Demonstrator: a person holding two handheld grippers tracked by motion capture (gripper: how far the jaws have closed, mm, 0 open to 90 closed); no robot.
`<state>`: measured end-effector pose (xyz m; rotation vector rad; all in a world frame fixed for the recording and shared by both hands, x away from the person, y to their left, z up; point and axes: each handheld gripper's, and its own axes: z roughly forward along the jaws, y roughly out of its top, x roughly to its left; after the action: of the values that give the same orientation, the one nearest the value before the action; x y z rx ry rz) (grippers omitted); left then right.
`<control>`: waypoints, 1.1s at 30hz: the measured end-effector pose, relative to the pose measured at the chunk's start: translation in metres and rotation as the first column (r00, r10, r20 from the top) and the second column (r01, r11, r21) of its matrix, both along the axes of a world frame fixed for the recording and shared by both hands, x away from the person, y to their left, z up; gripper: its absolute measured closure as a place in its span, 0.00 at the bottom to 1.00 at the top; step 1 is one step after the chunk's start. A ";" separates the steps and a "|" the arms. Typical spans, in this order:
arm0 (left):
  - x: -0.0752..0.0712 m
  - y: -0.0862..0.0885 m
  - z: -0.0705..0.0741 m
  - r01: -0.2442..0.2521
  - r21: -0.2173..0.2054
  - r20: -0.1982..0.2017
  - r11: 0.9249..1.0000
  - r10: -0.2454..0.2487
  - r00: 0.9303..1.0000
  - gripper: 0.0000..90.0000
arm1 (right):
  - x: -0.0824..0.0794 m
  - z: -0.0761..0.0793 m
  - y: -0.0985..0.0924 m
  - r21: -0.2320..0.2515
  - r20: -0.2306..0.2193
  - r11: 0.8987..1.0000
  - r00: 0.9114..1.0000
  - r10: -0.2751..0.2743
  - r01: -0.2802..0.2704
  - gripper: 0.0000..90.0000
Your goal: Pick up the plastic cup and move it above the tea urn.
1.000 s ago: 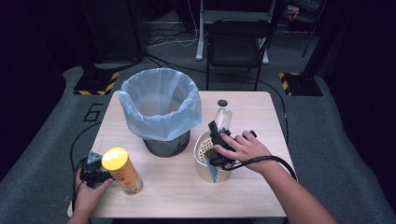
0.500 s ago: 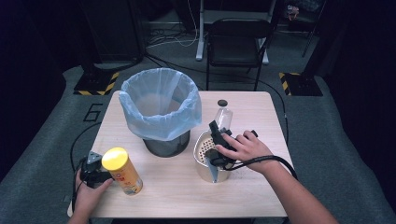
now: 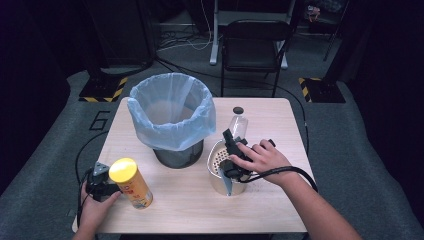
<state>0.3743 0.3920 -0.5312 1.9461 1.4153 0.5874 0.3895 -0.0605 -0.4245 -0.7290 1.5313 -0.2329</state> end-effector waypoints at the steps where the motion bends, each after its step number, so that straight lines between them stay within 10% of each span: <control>1: 0.000 0.000 0.000 0.000 0.000 0.000 1.000 0.000 1.000 0.05 | 0.000 0.000 0.000 0.000 0.000 1.000 1.000 0.000 0.000 0.39; 2: 0.000 0.000 0.000 0.000 0.000 0.000 1.000 0.000 1.000 0.05 | 0.000 -0.004 -0.002 0.067 -0.009 0.998 1.000 0.004 -0.003 0.39; 12: 0.000 0.000 0.000 0.000 0.000 0.000 1.000 0.000 1.000 0.05 | 0.000 0.000 -0.001 0.044 0.001 0.999 1.000 -0.007 0.007 0.39; 13: 0.000 0.000 0.000 0.000 0.000 0.000 1.000 0.000 1.000 0.05 | -0.001 0.004 0.000 -0.021 0.011 1.000 1.000 -0.007 0.007 0.39; 16: 0.000 0.000 0.000 0.000 0.000 0.000 1.000 0.000 1.000 0.05 | 0.000 -0.001 -0.001 0.082 -0.010 0.997 1.000 0.007 -0.006 0.39; 20: 0.000 0.000 0.000 0.000 0.000 0.000 1.000 0.000 1.000 0.05 | -0.001 0.006 0.001 -0.035 0.020 0.999 1.000 -0.003 0.003 0.39; 24: 0.000 0.000 0.000 0.000 0.001 -0.001 1.000 0.000 1.000 0.05 | -0.001 0.005 0.000 -0.022 0.007 1.000 1.000 -0.006 0.006 0.39; 27: 0.000 0.000 0.000 0.000 0.001 -0.001 1.000 0.000 1.000 0.05 | 0.000 0.000 -0.002 0.076 -0.009 0.997 1.000 -0.001 0.001 0.39; 33: 0.000 0.000 0.000 0.000 0.000 0.000 1.000 0.000 1.000 0.05 | 0.000 0.002 -0.002 0.063 -0.006 0.998 1.000 -0.005 0.005 0.39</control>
<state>0.3744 0.3920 -0.5312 1.9462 1.4152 0.5874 0.3897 -0.0624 -0.4230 -0.6765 1.5394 -0.1852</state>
